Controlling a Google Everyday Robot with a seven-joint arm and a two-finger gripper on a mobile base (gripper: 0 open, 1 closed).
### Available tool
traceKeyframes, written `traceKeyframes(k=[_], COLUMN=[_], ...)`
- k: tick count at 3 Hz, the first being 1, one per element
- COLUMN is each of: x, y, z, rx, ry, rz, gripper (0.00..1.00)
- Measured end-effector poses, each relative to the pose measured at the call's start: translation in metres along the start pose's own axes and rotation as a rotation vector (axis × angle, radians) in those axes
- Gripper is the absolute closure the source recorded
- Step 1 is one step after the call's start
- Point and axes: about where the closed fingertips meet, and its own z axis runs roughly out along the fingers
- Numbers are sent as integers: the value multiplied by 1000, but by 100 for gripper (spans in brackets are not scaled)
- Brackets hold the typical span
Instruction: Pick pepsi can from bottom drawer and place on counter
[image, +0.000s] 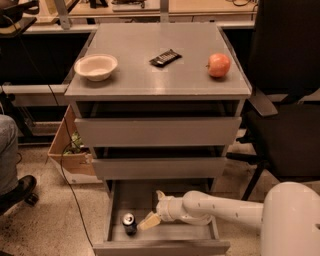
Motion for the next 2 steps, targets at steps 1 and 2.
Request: traceKeyframes(k=[1,2], x=[21,49], y=[-1,1], z=[35,70], rx=[-3,-16], ry=[18,40], rz=[31,63], gripper=[0,0])
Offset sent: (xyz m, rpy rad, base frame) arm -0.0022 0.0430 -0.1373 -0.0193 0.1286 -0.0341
